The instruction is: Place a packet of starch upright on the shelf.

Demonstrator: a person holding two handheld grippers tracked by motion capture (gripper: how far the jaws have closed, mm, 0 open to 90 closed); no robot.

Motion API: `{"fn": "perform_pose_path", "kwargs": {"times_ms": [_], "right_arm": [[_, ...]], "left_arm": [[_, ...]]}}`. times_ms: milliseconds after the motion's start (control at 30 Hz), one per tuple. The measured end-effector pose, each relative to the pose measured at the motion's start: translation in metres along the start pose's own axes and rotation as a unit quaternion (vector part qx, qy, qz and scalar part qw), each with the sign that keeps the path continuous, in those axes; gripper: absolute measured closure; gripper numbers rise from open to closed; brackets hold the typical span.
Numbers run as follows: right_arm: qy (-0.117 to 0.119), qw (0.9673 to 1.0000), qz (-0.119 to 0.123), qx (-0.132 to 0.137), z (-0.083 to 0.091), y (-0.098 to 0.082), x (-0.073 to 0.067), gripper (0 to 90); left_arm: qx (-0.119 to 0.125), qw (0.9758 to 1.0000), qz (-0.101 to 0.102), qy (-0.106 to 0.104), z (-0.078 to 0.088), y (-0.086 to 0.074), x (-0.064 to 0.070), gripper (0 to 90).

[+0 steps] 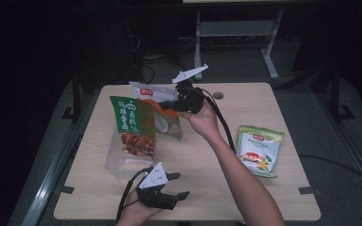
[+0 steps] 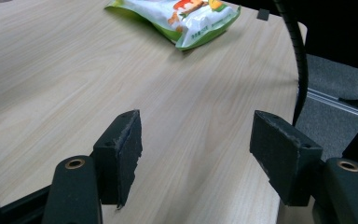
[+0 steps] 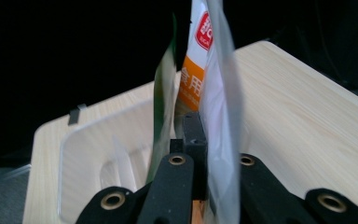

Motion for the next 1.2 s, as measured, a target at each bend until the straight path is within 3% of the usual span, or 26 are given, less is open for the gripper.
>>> {"fn": "perform_pose_path", "kwargs": {"times_ms": [233,500,867,1200], "right_arm": [[0.018,0.9997,-0.012,0.016,-0.032,0.001,0.004,89.8],[0.029,0.9993,-0.017,0.016,-0.063,0.005,0.006,89.7],[0.019,0.9993,-0.013,0.029,-0.093,0.014,0.007,89.7],[0.009,0.9991,0.03,0.028,-0.099,0.026,0.006,89.7]], "left_arm": [[0.001,1.0,-0.002,-0.004,0.0,-0.001,0.003,33.5],[-0.002,0.9999,-0.006,-0.011,-0.002,-0.001,0.007,33.5],[0.002,0.9998,-0.009,-0.015,0.002,-0.001,0.006,33.6],[0.004,0.9998,-0.009,-0.018,0.002,-0.001,0.007,33.6]]}}
Point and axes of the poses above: each handheld gripper's, and its own axes: z roughly backward along the jaws, y roughly out of its top, x roughly to its right, the point moved 2 cm from there along -z, roughly forward along the jaws, and after that the axes turned 5 degrees about z, right-handed, at the moved point
